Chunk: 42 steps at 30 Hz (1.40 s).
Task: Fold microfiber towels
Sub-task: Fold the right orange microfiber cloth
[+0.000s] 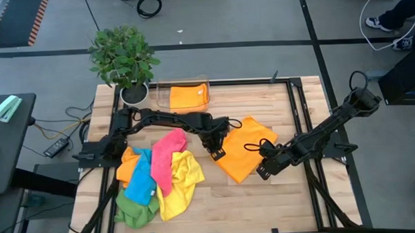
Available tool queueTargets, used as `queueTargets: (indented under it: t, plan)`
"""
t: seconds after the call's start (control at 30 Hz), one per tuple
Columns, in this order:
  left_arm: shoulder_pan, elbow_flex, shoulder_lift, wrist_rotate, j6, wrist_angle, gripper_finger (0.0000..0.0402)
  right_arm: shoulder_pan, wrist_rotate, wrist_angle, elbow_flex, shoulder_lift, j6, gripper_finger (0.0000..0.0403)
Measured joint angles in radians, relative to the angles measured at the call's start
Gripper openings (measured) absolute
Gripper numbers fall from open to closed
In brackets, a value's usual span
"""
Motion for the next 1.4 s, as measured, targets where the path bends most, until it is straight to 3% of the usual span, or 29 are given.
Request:
queueTargets:
  t: [0.27, 0.47, 0.6, 0.8, 1.17, 1.4]
  plan:
    - [-0.007, 0.000, 0.036, 0.000, 0.023, -0.050, 0.0007, 0.000, 0.002, 0.014, 0.000, 0.001, 0.010, 0.0002]
    - [-0.007, -0.001, 0.053, -0.042, 0.037, -0.061, 0.0013, -0.016, 0.052, 0.131, 0.001, 0.041, -0.047, 0.0002]
    - [-0.004, -0.001, 0.061, -0.060, 0.037, -0.059, 0.0006, -0.051, 0.048, 0.313, 0.001, 0.122, -0.124, 0.0002]
    - [-0.004, 0.001, 0.068, -0.064, 0.038, -0.049, 0.0007, -0.086, -0.057, 0.526, 0.001, 0.264, -0.177, 0.0002]
    - [-0.005, 0.004, 0.072, -0.060, 0.041, -0.115, 0.0005, -0.085, -0.089, 0.568, 0.051, 0.410, -0.185, 0.0002]
    - [-0.041, -0.001, 0.079, 0.122, 0.022, -0.113, 0.0019, -0.058, -0.235, 0.510, 0.043, 0.347, -0.220, 0.0002]
